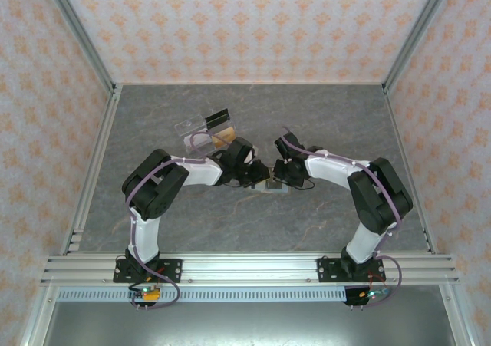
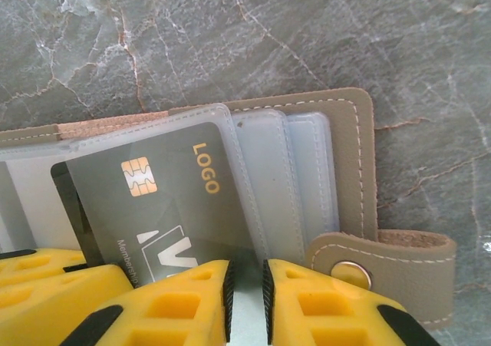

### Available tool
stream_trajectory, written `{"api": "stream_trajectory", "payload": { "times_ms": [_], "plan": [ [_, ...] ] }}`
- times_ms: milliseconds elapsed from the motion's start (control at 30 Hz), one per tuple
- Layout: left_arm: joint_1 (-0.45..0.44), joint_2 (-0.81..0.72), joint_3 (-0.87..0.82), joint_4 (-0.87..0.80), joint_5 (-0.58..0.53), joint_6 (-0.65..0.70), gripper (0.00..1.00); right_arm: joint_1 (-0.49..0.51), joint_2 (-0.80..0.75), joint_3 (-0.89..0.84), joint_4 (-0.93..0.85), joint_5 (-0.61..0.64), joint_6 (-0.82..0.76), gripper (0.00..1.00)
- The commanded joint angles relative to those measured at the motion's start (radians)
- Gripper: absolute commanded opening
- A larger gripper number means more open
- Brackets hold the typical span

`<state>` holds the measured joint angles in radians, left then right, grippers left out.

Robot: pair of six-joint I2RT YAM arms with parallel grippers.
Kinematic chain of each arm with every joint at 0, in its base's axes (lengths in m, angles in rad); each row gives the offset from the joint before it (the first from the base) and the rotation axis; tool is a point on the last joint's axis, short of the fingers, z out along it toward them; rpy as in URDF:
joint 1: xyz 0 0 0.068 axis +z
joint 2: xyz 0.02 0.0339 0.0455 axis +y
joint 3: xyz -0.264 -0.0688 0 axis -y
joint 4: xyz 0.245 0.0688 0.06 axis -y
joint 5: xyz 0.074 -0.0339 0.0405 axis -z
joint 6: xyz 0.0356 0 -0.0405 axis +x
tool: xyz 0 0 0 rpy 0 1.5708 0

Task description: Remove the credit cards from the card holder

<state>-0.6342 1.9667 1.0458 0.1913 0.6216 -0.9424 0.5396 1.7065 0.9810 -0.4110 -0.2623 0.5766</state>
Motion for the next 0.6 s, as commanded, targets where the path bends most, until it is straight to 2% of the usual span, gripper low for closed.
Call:
{"api": "stream_trajectory", "payload": {
  "times_ms": [0, 400, 567],
  "plan": [
    [0.01, -0.015, -0.027, 0.065, 0.027, -0.01, 0.15, -0.007, 0.029, -0.024, -0.02, 0.025, 0.012, 0.2],
    [0.027, -0.045, -0.084, 0.196, 0.088, -0.042, 0.1, -0.007, 0.045, -0.021, -0.04, 0.047, 0.018, 0.19],
    [0.032, -0.051, -0.09, 0.191, 0.089, -0.034, 0.08, -0.007, 0.047, -0.015, -0.05, 0.061, 0.022, 0.19]
  ]
}}
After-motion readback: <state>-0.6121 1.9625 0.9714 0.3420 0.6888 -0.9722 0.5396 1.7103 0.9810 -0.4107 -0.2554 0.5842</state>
